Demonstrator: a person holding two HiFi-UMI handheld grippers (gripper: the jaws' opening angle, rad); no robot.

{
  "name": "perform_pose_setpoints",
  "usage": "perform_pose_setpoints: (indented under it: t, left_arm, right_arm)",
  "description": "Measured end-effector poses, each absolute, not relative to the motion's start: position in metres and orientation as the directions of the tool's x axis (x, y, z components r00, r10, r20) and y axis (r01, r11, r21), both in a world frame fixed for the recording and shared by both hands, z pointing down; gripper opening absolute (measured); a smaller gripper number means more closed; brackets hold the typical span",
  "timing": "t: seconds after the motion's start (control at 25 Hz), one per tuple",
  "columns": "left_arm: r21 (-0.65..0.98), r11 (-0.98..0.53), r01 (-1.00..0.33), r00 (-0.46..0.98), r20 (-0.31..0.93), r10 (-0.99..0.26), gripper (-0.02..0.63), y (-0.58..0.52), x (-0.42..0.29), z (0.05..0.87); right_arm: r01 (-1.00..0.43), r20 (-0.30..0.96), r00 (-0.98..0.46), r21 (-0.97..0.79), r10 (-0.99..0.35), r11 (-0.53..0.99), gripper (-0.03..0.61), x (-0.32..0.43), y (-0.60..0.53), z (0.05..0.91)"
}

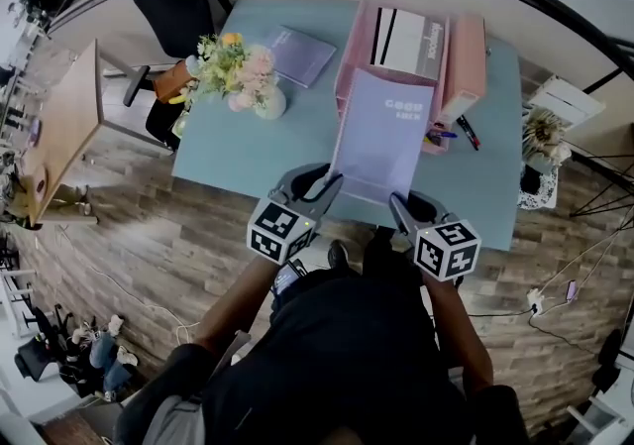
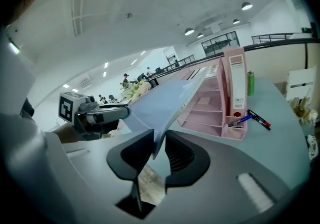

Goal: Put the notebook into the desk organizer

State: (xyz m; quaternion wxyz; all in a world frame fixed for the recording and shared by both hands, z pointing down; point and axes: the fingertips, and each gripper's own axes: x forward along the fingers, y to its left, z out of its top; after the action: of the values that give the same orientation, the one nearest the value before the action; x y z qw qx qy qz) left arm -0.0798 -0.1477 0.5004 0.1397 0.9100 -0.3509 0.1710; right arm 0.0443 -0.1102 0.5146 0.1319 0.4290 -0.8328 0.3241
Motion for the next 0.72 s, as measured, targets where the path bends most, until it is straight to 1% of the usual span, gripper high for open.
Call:
perform_pose_setpoints:
  t: [0.24,0.72]
  left_arm:
    - [0.158,-0.713,-0.683,0.703,0.404,-0.585,0.161,-0.114,-0.091,0.503]
    - [0.224,-0.703,-0.675,0.709,0.461,-0.534,0.161,-0.075,-0.104,0.543]
  right_arm:
    - [-0.799,0.504,-0.599,-0.428,-0.623,0.422,0.072,0.031,-0.077,0.524]
    - [-0.807,0.554,-0.589,-0.446,-0.588,0.388,0.072,0.018,-0.035,0.562]
